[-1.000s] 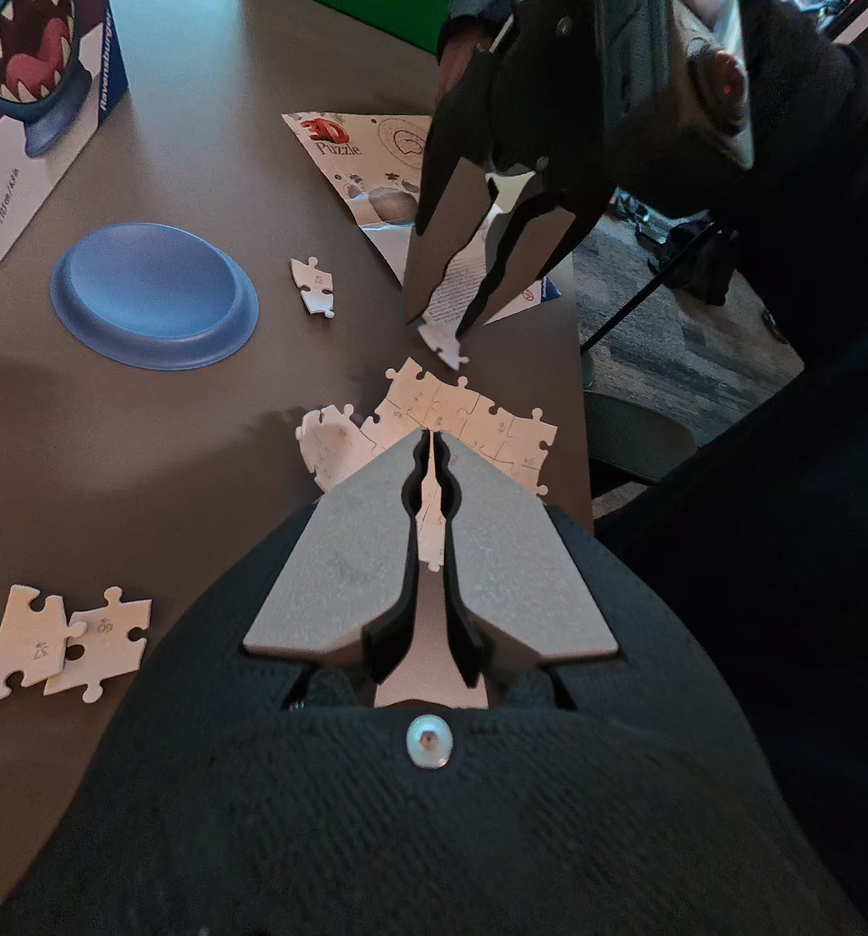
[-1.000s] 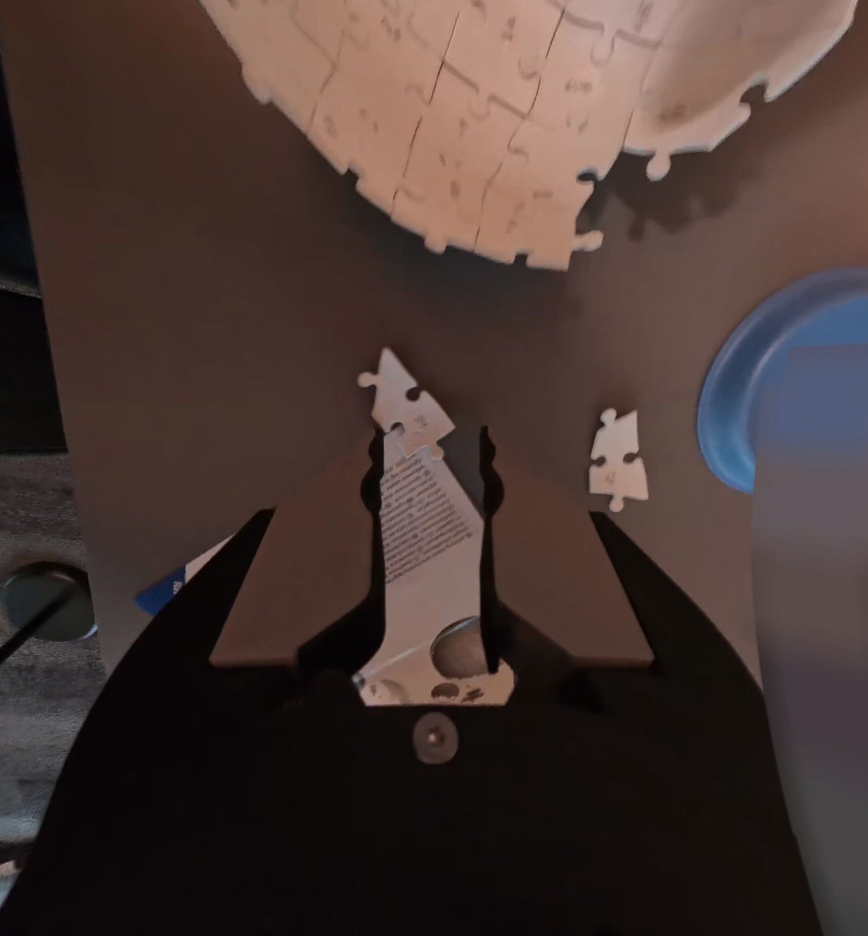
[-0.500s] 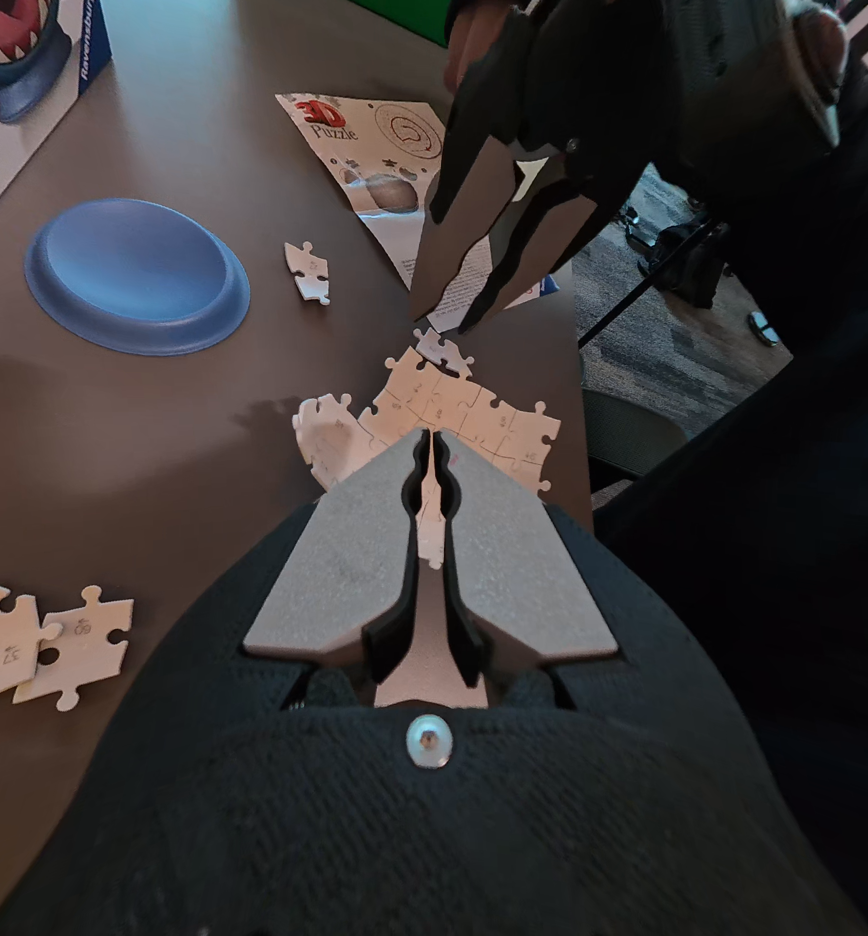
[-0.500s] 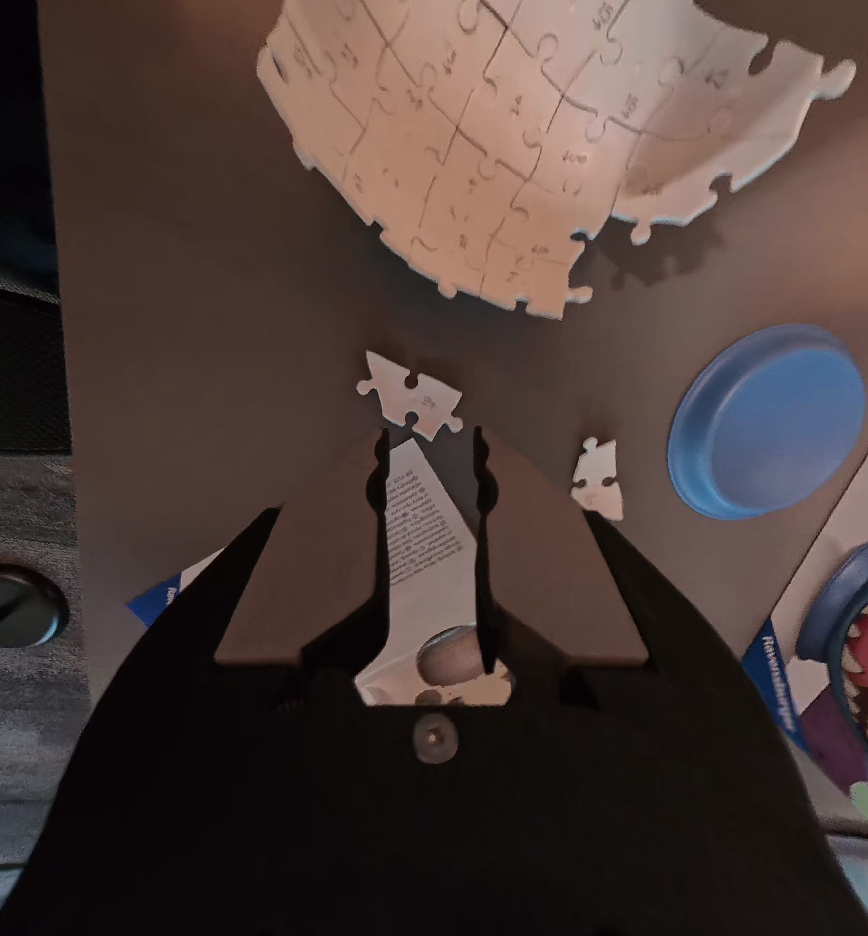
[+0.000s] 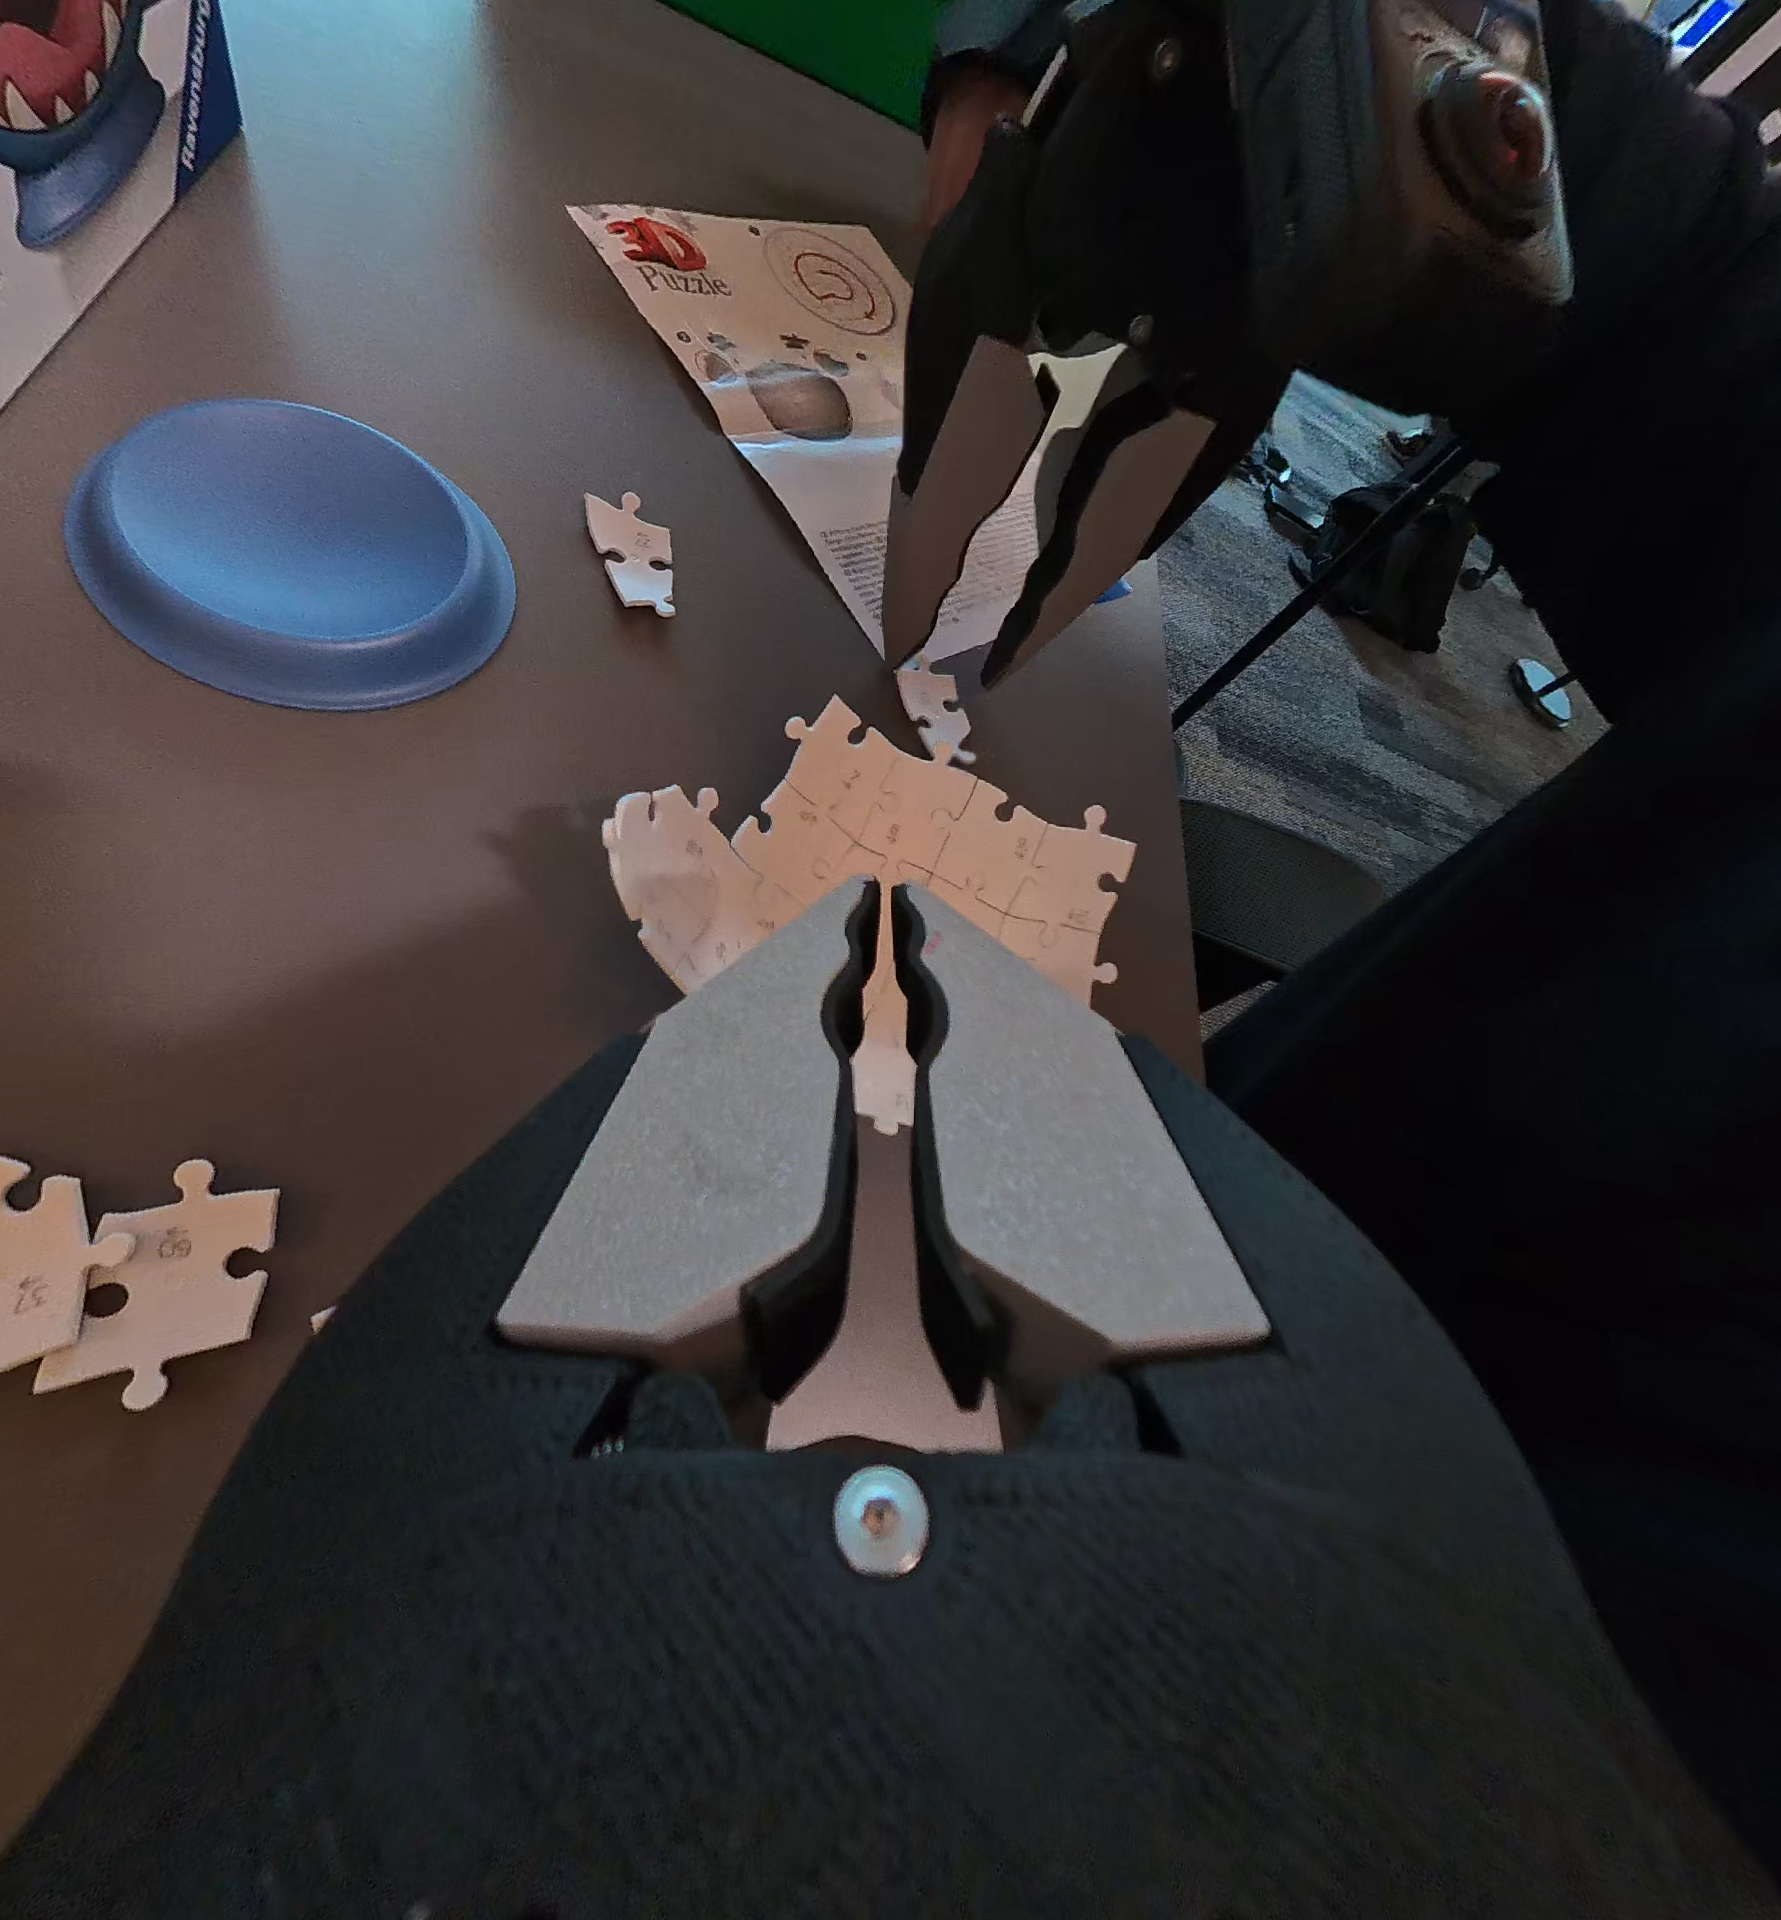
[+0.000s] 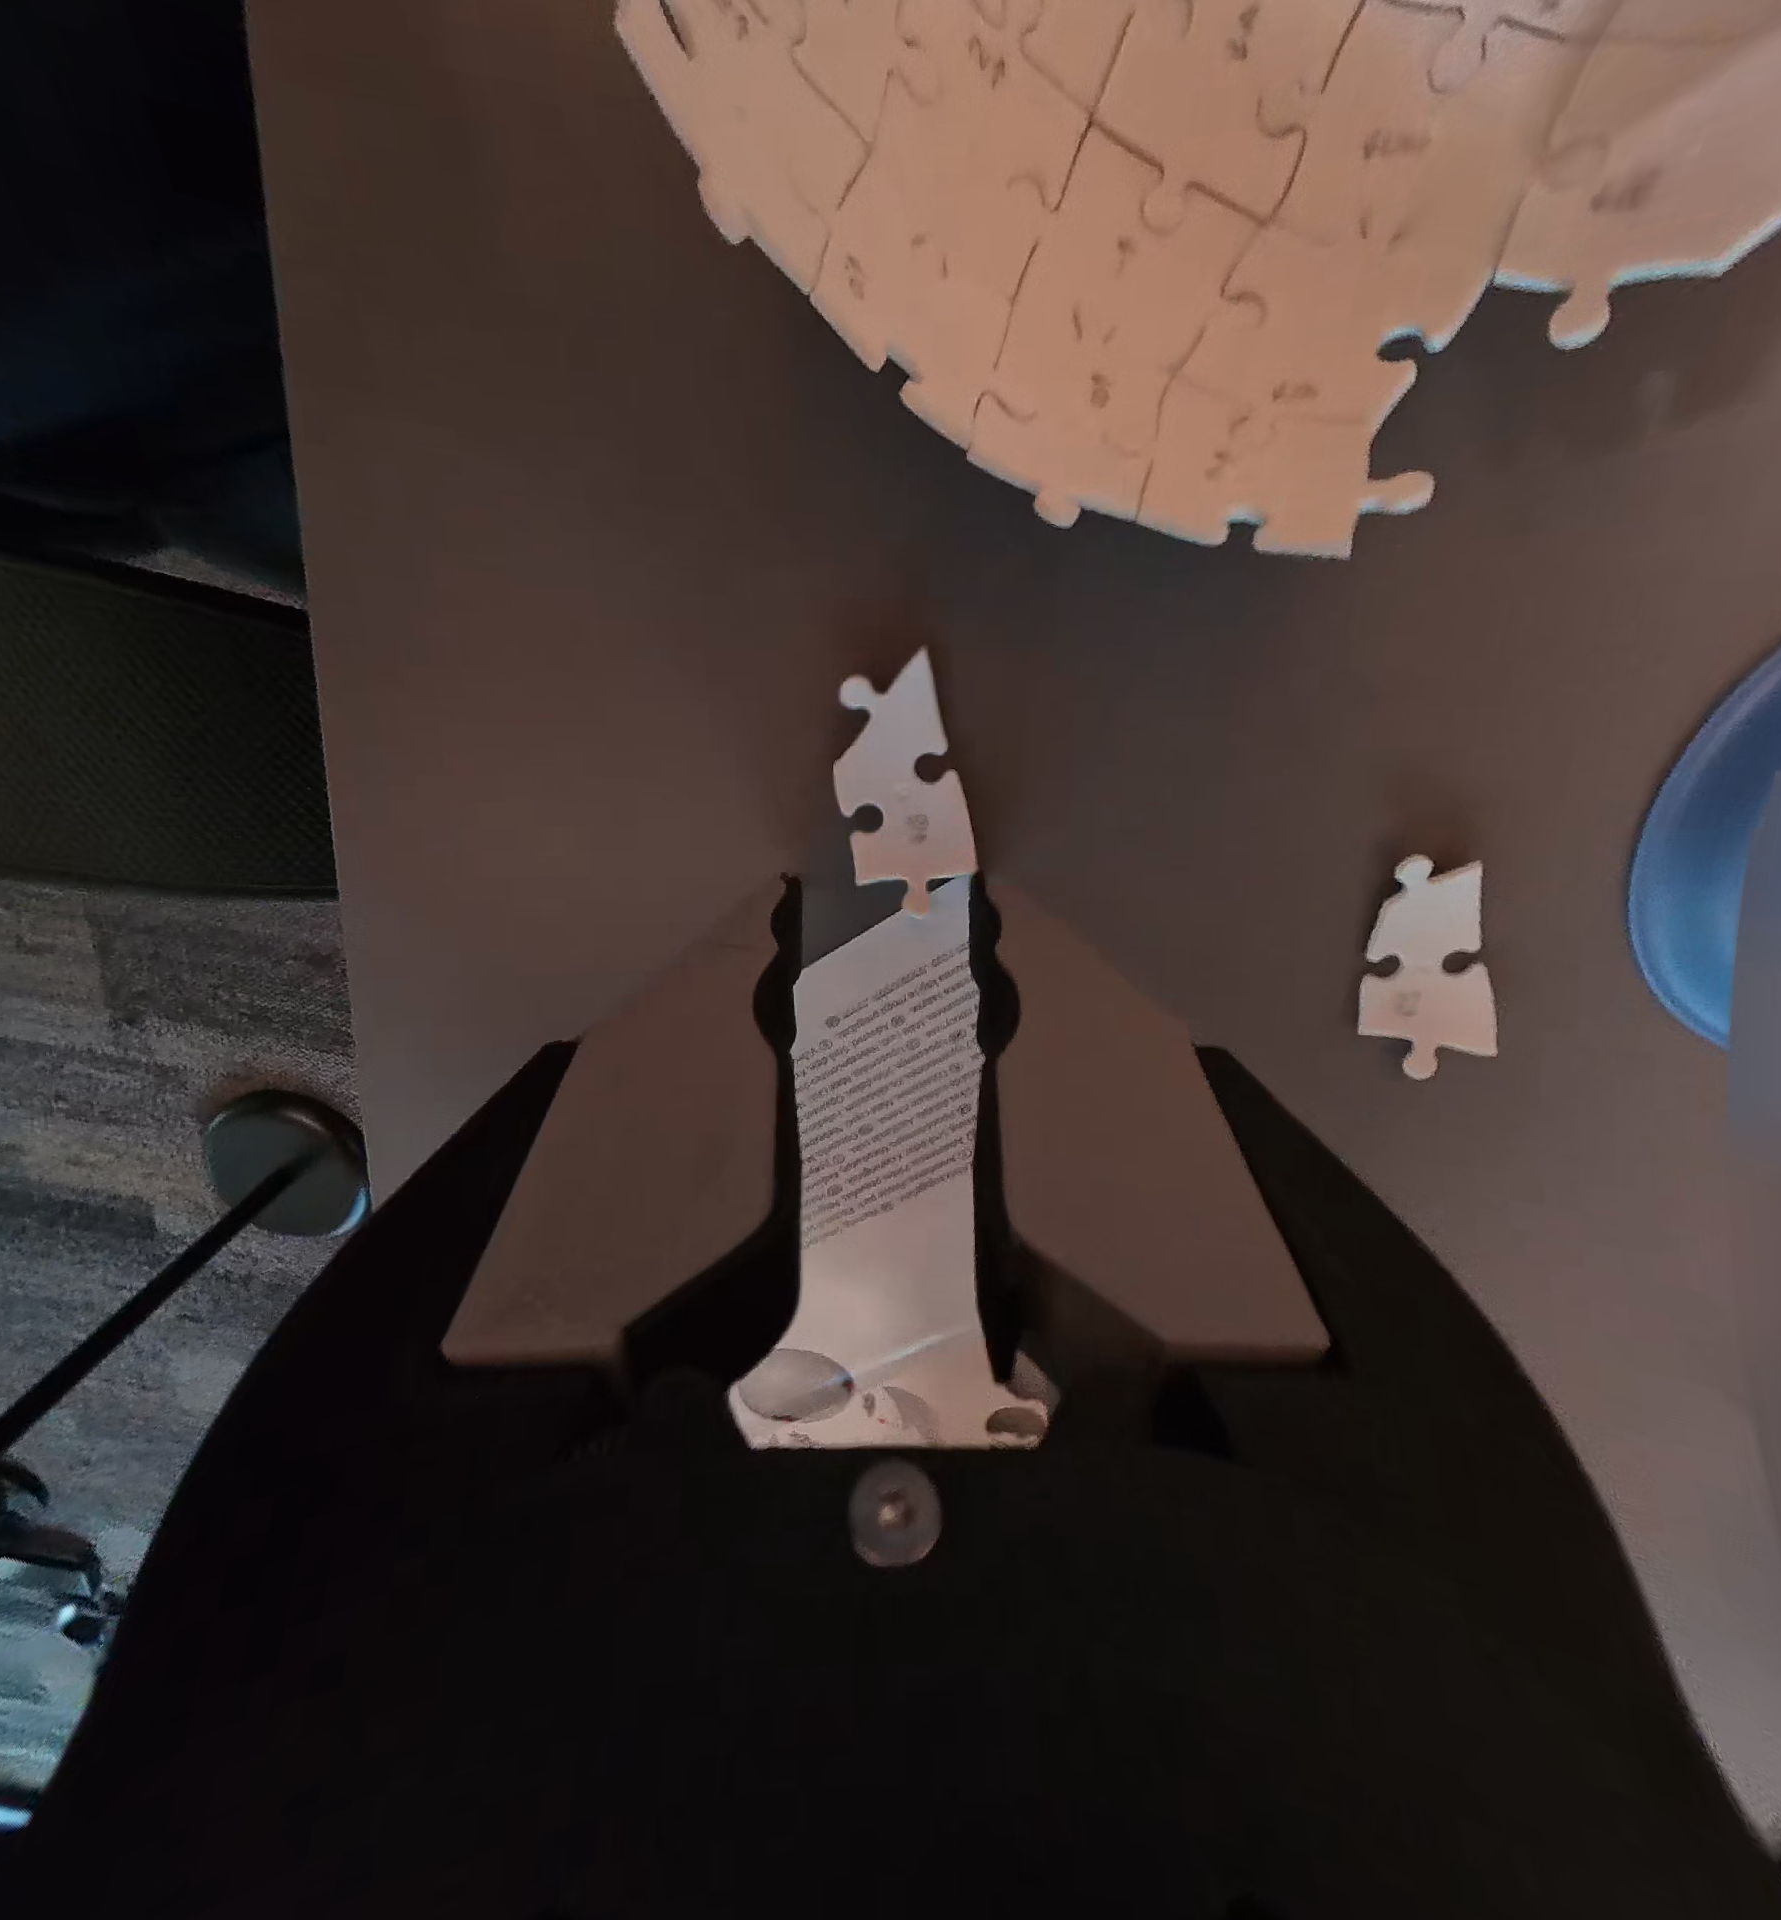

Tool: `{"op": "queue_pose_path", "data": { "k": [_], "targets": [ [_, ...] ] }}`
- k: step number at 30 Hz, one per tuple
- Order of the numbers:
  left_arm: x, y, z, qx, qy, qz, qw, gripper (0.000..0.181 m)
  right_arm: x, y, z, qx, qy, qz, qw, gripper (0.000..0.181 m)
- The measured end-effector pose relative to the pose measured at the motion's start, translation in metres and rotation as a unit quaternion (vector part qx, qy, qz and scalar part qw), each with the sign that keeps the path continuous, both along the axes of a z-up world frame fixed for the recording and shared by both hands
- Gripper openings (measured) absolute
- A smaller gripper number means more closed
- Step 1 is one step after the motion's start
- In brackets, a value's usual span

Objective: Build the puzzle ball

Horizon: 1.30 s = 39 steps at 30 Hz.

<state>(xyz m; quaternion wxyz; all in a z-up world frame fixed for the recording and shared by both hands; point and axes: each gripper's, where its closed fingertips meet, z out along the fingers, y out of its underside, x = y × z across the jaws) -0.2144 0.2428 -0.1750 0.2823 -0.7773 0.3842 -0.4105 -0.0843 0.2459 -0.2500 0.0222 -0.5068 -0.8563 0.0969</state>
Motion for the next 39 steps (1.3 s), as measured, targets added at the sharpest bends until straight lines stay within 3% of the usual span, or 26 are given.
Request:
{"op": "queue_pose_path", "data": {
  "k": [8, 13, 18, 23, 25, 26, 28, 33, 39],
  "targets": [
    [-0.003, -0.001, 0.006, 0.008, -0.005, 0.005, 1.0, 0.0, -0.011, -0.001, 0.002, 0.011, 0.046, -0.076, 0.996, 0.037],
    [-0.003, -0.004, 0.01, 0.009, -0.013, 0.004, 1.0, 0.0, -0.015, 0.004, 0.006, 0.046, 0.12, -0.198, 0.972, 0.042],
    [0.001, -0.008, 0.008, 0.002, -0.017, -0.004, 1.0, 0.0, -0.012, 0.001, 0.01, 0.025, 0.161, -0.355, 0.92, 0.044],
    [0.002, -0.012, 0.01, 0.003, -0.019, -0.008, 1.0, 0.0, -0.027, -0.015, 0.013, -0.075, 0.196, -0.533, 0.82, 0.043],
    [0.002, -0.013, 0.012, 0.009, -0.019, -0.008, 1.0, 0.0, -0.032, -0.024, 0.01, -0.102, 0.213, -0.558, 0.796, 0.029],
    [0.002, -0.014, 0.014, 0.012, -0.02, -0.009, 1.0, 0.0, -0.028, -0.022, 0.009, -0.089, 0.218, -0.564, 0.791, 0.022],
    [0.002, -0.015, 0.015, 0.015, -0.022, -0.011, 1.0, 0.0, -0.02, -0.014, 0.008, -0.058, 0.224, -0.565, 0.792, 0.031],
    [0.004, -0.02, 0.015, 0.014, -0.021, -0.017, 1.0, 0.0, -0.011, -0.002, 0.007, -0.016, 0.205, -0.526, 0.825, 0.036],
    [-0.002, -0.018, 0.02, 0.019, -0.031, -0.007, 0.999, 0.0, -0.001, 0.005, 0.018, 0.032, 0.2, -0.507, 0.838, 0.038]
  ]
}}
